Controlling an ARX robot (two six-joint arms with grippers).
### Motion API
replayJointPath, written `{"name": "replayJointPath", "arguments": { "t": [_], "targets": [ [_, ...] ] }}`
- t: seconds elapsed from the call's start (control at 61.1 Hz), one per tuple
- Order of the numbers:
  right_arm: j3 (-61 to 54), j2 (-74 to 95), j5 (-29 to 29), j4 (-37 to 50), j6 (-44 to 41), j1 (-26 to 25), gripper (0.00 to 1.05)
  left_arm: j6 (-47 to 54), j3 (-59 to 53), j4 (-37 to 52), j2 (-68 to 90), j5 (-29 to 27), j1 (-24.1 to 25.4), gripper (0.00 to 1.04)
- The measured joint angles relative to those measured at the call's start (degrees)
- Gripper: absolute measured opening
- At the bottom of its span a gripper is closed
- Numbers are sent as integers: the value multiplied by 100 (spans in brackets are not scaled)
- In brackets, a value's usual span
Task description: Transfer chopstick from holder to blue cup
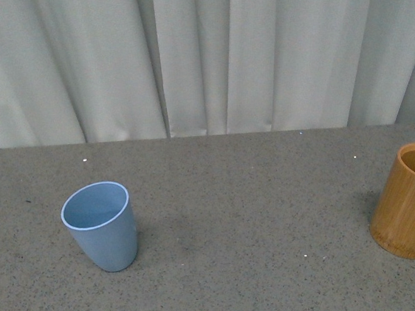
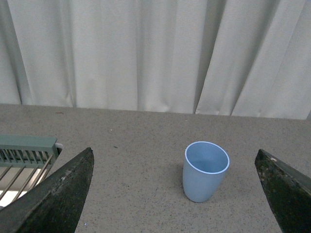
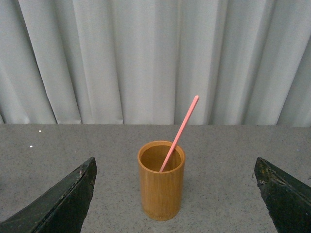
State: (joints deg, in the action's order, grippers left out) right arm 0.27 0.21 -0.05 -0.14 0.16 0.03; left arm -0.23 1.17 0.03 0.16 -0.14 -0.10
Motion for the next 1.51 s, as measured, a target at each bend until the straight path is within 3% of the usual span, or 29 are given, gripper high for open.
{"name": "replayJointPath", "arguments": {
  "t": [1.506],
  "targets": [
    [0, 0, 0, 0, 0, 0, 95, 0, 0, 0, 0, 0, 0, 98]
  ]
}}
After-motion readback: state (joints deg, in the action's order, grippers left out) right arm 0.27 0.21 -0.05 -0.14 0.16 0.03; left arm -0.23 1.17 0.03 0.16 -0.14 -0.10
